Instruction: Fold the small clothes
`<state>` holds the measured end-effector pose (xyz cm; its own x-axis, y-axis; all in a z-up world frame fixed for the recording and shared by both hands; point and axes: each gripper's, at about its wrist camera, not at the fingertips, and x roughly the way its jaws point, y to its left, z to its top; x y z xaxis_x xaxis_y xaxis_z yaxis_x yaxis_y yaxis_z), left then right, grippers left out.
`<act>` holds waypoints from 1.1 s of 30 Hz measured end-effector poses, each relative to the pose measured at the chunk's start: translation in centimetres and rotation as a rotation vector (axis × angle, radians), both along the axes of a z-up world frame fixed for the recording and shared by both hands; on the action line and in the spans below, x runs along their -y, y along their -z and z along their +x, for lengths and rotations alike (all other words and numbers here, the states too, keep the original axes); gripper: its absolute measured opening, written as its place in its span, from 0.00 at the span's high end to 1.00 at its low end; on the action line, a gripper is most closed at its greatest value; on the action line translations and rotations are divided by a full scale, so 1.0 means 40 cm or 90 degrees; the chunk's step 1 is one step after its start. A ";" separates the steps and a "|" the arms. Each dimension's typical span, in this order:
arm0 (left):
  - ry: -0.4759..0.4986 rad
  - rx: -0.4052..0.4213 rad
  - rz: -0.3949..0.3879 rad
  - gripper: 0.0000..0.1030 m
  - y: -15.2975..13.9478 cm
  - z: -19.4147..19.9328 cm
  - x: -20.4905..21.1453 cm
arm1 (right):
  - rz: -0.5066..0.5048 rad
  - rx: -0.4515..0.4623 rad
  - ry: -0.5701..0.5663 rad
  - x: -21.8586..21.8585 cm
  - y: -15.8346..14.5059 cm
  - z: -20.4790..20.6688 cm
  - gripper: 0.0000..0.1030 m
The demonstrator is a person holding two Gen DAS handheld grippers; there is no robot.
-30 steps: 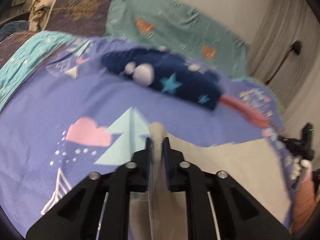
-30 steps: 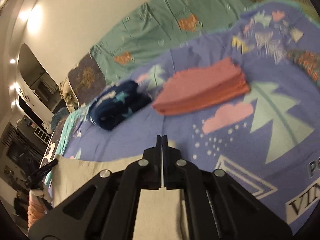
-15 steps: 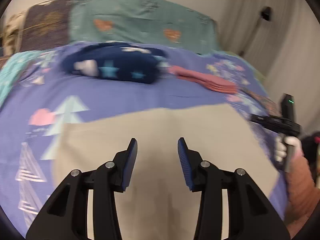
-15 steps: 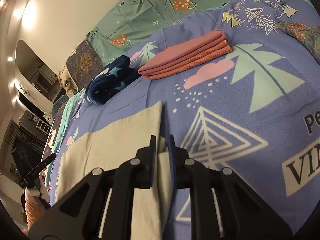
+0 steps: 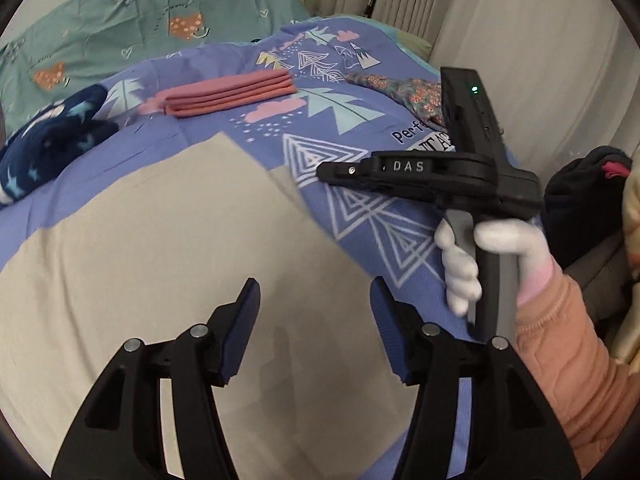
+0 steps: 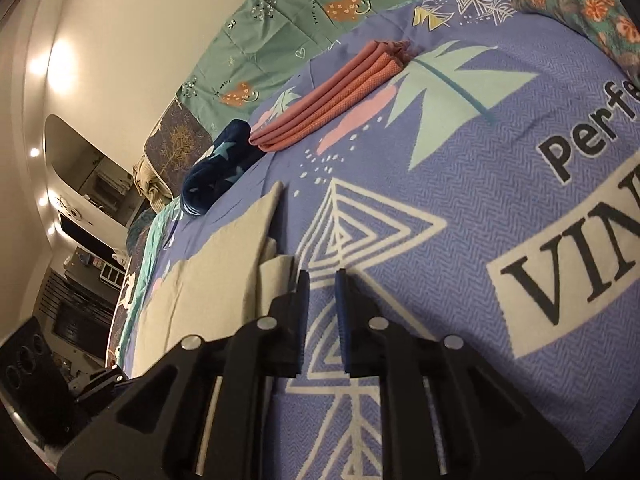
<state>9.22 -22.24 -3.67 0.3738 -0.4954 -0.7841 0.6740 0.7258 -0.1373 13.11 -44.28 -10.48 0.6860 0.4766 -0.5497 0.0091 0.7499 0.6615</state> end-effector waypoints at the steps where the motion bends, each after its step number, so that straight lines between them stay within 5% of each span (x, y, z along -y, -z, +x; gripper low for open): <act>1: -0.011 0.008 0.014 0.44 0.004 0.014 0.028 | 0.002 0.005 0.004 0.003 -0.001 -0.004 0.84; 11: -0.096 0.050 0.130 0.46 0.078 0.148 0.199 | 0.104 0.007 0.042 0.085 0.018 -0.011 0.80; 13: -0.105 0.084 0.151 0.84 0.080 0.162 0.199 | 0.111 0.006 0.036 0.090 0.018 -0.009 0.80; 18: -0.154 0.019 0.039 0.90 0.048 0.208 0.072 | 0.101 0.007 0.025 0.083 0.015 -0.004 0.77; 25: -0.228 -0.051 -0.050 0.91 0.080 0.236 -0.066 | 0.063 0.017 0.000 0.055 0.001 -0.004 0.69; 30: -0.204 -0.060 -0.096 0.91 0.081 0.225 -0.067 | 0.058 0.024 -0.017 0.045 0.001 -0.002 0.68; 33: -0.138 -0.058 -0.116 0.79 0.050 0.197 -0.005 | 0.064 0.026 -0.021 0.048 0.001 -0.001 0.68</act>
<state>17.09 -22.03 -5.66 0.4181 -0.5479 -0.7245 0.4854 0.8089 -0.3317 13.06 -46.20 -10.52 0.6898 0.5504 -0.4703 -0.0427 0.6794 0.7325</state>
